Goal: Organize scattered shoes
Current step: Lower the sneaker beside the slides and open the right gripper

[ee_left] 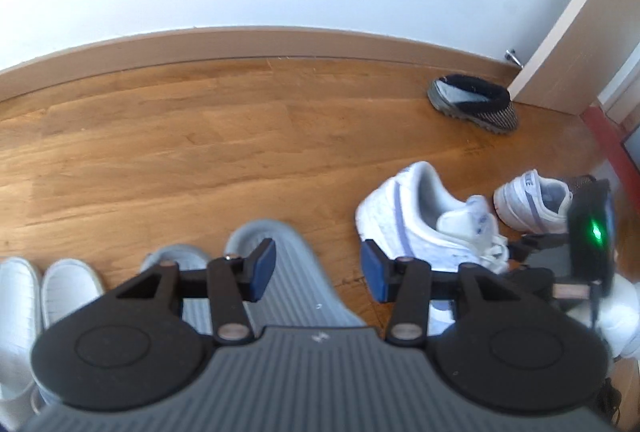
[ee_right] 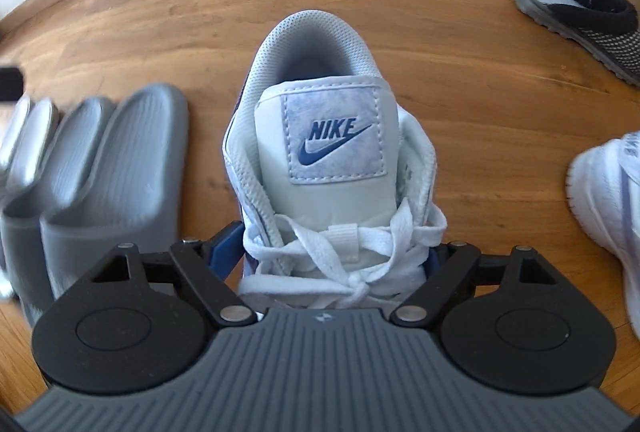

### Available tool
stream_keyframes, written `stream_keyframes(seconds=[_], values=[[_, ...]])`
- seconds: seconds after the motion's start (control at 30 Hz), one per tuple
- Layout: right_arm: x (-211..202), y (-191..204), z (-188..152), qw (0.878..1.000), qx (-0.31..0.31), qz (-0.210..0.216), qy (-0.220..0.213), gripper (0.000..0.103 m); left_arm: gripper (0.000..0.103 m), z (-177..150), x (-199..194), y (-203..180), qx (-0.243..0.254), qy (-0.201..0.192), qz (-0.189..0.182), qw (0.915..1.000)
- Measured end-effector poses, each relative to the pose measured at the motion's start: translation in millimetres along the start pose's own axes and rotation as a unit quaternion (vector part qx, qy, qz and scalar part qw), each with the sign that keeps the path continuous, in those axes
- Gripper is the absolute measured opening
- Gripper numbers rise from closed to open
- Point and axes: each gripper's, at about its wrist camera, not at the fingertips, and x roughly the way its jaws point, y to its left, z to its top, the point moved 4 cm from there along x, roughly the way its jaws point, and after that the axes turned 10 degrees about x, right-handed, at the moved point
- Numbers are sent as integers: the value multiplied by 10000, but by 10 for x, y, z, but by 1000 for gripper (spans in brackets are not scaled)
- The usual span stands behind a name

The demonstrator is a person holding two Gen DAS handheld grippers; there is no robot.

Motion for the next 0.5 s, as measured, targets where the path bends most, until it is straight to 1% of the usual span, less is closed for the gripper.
stream_keyframes(seconds=[0.07,0.1,0.2,0.27,0.3,0.33,0.4,0.43,0.5], values=[[0,133,4,10000,13,8,44,85,46,-18,-72,58,-33,-42,52,10000],[22,234,-24,9999,-93,-82,76,85,46,-23,-103,86,-77,-82,80,9999],[129,472,-87,9974,-428,-583,73,88,47,-21,-165,145,-233,-168,84,9996],[152,557,-97,9962,-452,-739,108,92,47,-11,-198,156,-266,-195,58,9994],[152,576,-96,9969,-390,-661,172,92,47,-5,-209,146,-234,-213,60,9995],[117,565,-94,9983,-304,-447,205,92,47,-1,-224,130,-192,-233,29,9995],[-7,513,-94,9998,-173,-1,140,96,47,-2,-249,113,-153,-254,-25,9996],[-75,491,-101,9997,-181,116,71,98,48,-4,-261,111,-138,-261,-51,9996],[-207,450,-134,9993,-324,147,-125,99,48,-10,-273,115,-106,-269,-70,9996]])
